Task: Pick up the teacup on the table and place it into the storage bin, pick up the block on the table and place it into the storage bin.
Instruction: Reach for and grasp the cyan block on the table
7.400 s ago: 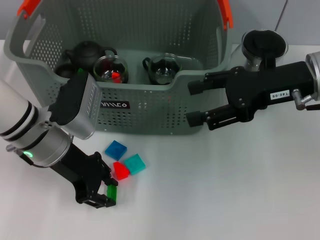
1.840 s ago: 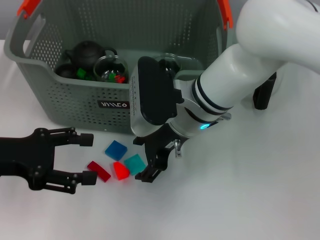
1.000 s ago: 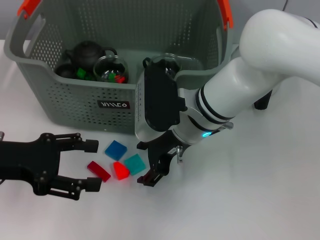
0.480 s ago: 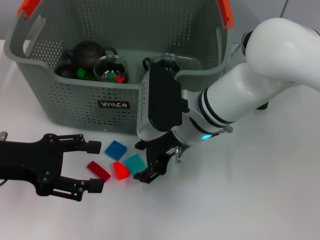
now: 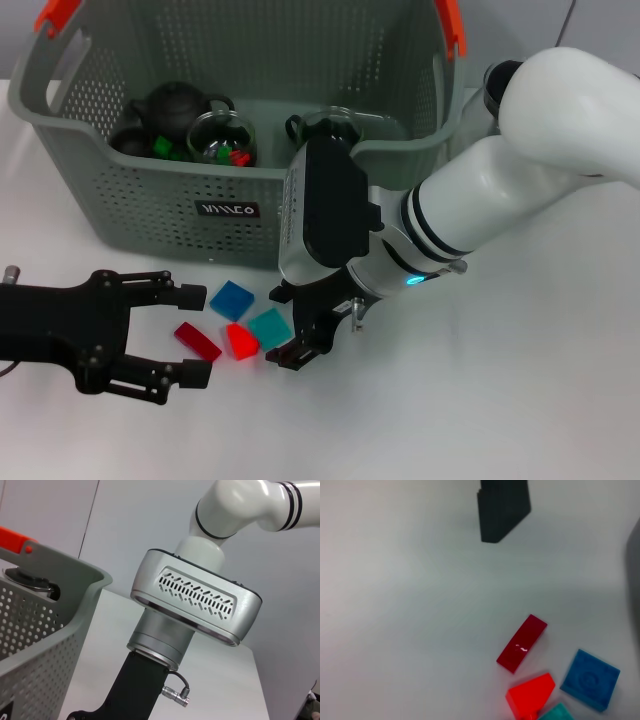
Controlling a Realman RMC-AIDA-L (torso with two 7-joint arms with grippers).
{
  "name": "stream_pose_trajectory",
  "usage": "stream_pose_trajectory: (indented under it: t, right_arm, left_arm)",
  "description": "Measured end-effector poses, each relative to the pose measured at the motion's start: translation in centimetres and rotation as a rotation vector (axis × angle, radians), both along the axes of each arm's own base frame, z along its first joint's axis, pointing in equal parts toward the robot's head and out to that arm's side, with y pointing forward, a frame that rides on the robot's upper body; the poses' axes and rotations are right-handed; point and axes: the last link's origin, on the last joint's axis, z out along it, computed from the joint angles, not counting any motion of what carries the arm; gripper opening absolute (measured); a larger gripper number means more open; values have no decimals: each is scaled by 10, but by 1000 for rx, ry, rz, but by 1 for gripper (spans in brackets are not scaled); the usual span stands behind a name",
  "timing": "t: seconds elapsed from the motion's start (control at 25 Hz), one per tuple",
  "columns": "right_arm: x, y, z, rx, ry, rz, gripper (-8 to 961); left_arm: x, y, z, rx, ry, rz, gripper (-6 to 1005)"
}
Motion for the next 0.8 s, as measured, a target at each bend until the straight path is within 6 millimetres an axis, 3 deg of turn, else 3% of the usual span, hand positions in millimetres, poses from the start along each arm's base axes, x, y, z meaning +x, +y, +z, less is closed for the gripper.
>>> stream_pose_trajectory:
  t: [0.8]
  right_arm:
    - [7, -2, -5, 28, 19, -25, 758]
  left_arm:
    - [0, -1, -2, -11, 4, -5, 931]
